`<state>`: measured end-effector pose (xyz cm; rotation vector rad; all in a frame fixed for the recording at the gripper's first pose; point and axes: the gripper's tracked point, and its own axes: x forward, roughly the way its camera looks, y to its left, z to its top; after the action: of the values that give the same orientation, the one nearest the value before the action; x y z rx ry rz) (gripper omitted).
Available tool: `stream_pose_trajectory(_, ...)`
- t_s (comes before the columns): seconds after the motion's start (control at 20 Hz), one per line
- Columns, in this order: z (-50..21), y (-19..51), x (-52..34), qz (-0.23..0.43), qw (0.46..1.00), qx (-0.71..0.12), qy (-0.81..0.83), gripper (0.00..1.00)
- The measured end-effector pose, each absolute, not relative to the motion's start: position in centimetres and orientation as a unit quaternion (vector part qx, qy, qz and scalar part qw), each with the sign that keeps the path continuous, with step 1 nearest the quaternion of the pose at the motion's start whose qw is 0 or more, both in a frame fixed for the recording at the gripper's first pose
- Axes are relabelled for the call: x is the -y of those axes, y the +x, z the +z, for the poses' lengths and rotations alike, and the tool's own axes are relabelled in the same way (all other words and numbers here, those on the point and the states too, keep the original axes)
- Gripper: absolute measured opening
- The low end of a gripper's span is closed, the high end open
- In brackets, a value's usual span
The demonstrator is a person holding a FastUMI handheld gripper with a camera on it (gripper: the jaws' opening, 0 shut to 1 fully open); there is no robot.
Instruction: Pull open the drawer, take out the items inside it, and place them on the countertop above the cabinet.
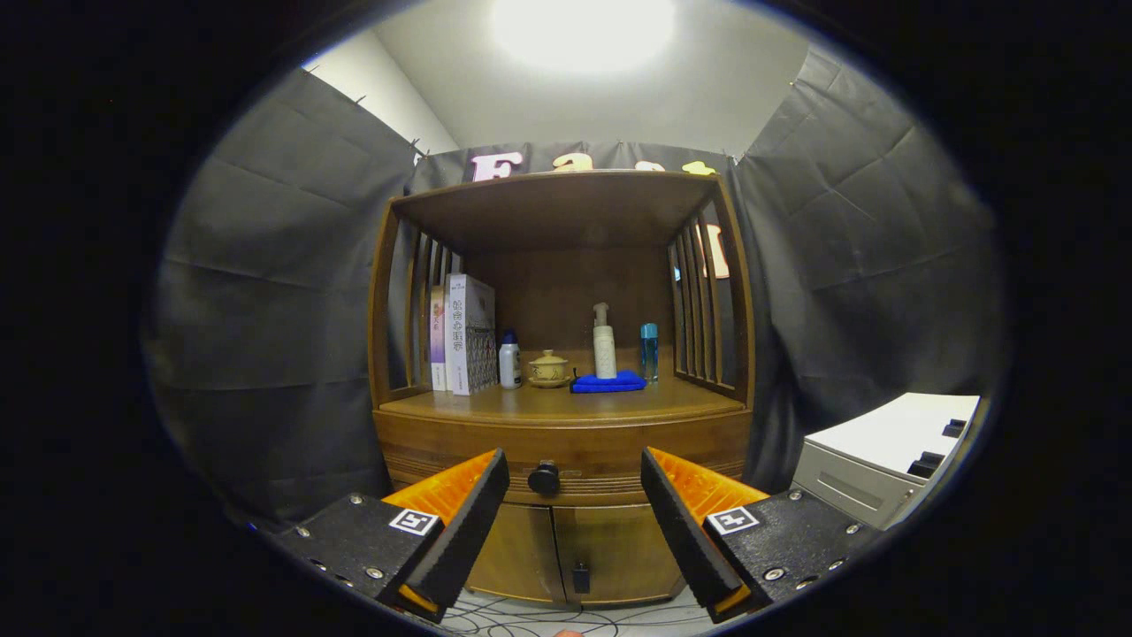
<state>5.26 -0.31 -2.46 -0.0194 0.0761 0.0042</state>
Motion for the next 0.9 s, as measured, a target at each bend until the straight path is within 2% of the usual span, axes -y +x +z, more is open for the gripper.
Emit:
stream_pose_trajectory(0.45,-5.1,12.8,0.5,-0.004,0.997,-0.077,-0.023,0.95)
stream_pose_trajectory(0.9,-12.5,18.0,-1.1,0.017,0.983,-0.183,-0.026,0.95)
